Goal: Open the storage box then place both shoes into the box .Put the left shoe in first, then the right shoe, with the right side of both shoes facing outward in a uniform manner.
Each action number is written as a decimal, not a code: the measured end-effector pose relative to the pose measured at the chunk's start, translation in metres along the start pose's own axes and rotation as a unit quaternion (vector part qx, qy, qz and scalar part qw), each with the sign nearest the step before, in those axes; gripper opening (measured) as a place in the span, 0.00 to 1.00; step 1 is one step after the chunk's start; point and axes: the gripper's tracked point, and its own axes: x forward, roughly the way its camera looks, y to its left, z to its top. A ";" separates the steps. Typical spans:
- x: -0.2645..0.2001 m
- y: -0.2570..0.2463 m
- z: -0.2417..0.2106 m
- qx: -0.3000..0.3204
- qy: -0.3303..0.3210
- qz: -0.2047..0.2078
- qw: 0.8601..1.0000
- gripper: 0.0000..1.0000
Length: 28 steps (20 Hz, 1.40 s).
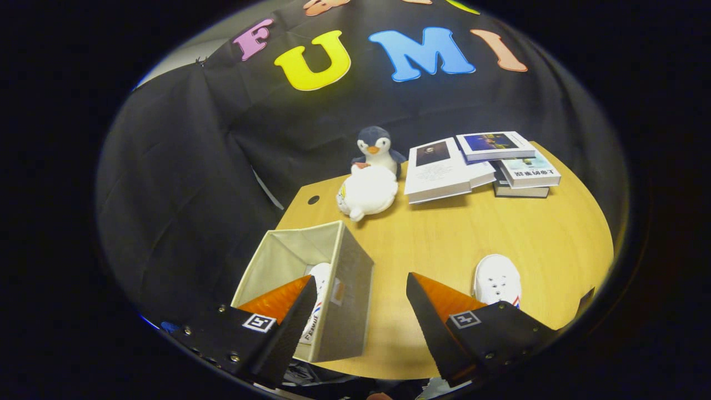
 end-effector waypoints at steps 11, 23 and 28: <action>-0.026 -0.122 -0.016 0.017 0.007 -0.086 0.996 0.98; -0.019 -0.214 -0.071 -0.035 0.078 -0.153 0.984 0.98; -0.006 -0.231 -0.092 -0.075 0.114 -0.170 0.976 0.98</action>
